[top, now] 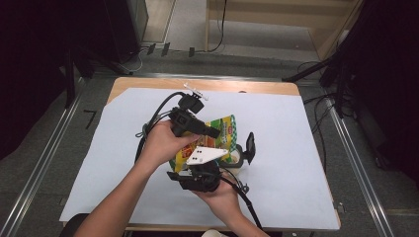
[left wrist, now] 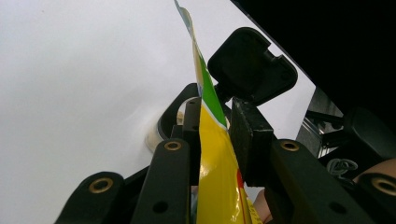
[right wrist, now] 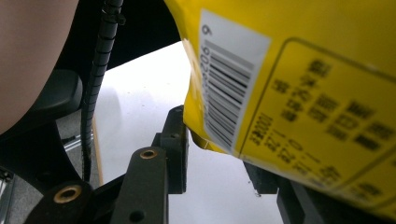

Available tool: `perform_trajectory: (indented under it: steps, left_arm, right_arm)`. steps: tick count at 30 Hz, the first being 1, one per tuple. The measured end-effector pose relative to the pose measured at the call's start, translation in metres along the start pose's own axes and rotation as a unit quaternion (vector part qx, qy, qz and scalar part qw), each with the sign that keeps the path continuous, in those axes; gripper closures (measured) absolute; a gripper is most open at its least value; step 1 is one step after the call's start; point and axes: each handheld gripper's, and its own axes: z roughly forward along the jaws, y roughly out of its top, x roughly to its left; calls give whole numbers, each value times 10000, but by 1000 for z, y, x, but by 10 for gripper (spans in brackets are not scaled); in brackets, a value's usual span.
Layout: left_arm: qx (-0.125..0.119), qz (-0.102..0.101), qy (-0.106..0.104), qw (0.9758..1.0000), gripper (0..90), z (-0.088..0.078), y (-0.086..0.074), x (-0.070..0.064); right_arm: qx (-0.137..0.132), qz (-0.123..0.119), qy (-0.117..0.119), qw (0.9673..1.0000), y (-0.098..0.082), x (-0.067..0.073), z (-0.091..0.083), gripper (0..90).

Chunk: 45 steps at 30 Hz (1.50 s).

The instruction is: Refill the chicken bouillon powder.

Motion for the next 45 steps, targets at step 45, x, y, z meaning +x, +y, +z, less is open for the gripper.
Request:
perform_trajectory:
  steps: [45]
  left_arm:
    - [-6,-18,11,10000,767,-1,0,1]
  right_arm:
    - [10,-2,10,10000,1,2,1,657]
